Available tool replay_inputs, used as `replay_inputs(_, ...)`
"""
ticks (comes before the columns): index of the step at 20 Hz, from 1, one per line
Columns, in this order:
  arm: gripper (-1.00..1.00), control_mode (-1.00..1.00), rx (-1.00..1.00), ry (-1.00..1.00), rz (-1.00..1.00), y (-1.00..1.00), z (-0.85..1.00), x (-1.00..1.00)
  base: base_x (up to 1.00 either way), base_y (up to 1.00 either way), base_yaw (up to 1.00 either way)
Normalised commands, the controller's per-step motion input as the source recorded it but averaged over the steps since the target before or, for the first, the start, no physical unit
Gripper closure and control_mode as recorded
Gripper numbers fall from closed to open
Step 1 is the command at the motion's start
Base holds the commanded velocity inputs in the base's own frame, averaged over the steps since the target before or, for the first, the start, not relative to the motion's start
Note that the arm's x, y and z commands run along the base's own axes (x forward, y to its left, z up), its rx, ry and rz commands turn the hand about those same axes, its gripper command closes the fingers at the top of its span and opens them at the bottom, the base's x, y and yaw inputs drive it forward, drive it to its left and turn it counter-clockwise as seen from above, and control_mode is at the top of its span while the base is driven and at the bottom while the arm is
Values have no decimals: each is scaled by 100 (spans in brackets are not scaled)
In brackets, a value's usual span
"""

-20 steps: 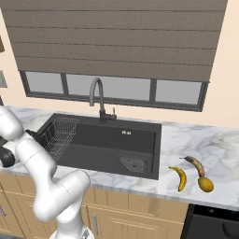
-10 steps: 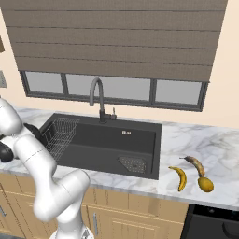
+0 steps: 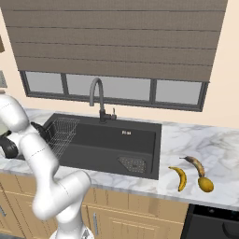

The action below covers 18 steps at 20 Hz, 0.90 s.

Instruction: There is a mixed pile of frozen fruits and vegetables on the counter. Locate all the frozen vegetables and place the items in a bowl on the counter. Take all the frozen fruits and defrost them in a running sink.

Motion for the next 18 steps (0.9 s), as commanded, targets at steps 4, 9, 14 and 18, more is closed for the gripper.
replay_inputs(4, -100, -100, -21, 49, 0, -60, -28, -8, 0, 0, 0)
replay_inputs(9, -100, -100, -4, 25, -5, -91, -12, -23, 0, 0, 0)
replay_inputs(14, -100, -100, 13, -3, 2, -100, -2, -40, 0, 0, 0)
replay_inputs(18, -100, -100, 19, -22, 7, -98, -4, -32, 0, 0, 0)
